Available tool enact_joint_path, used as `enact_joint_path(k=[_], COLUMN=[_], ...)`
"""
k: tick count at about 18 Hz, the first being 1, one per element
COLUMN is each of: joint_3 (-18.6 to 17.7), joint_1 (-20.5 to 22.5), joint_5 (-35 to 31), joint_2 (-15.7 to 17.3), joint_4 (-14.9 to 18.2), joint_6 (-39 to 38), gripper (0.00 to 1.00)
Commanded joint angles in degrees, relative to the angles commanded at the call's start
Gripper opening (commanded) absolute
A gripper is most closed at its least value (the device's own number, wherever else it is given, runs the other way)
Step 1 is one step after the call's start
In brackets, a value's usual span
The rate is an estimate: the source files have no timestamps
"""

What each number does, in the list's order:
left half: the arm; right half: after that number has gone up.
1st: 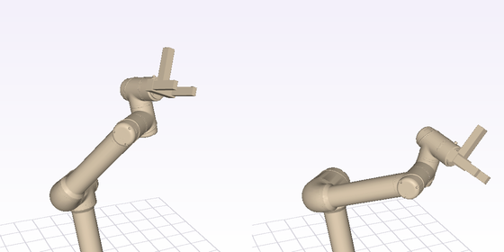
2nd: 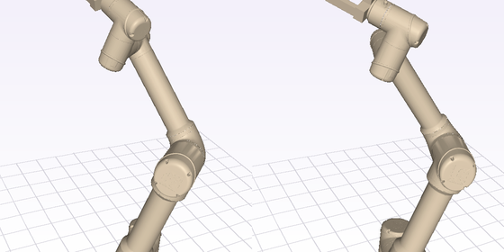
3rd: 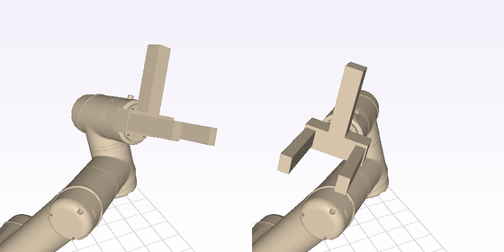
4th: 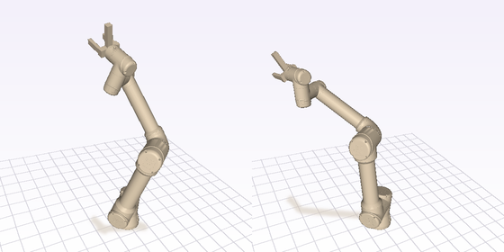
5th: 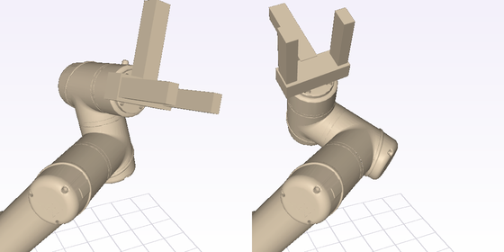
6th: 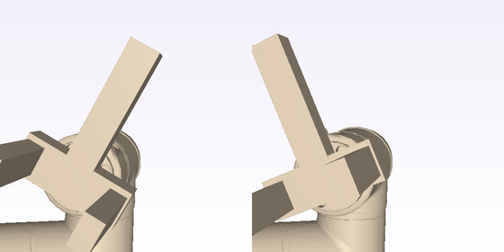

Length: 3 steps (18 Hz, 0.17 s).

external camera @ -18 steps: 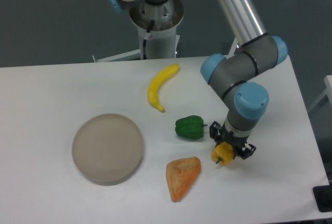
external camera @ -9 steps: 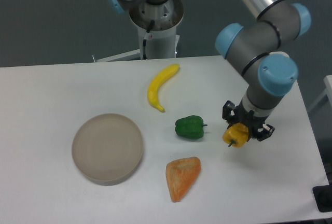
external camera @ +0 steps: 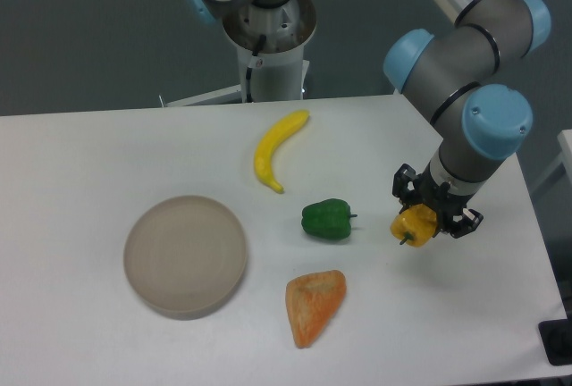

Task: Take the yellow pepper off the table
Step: 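Lift the held yellow pepper up off the table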

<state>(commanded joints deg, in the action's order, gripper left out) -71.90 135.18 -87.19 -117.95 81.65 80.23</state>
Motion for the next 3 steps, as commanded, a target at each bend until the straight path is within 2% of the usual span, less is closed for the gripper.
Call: enact_joint_path(k=[3], joint_3=[-0.26], joint_1=[0.00], joint_5=[0.00], joint_2=[-0.09], joint_4=[-0.18], joint_6=[2.12], gripper=[0.00])
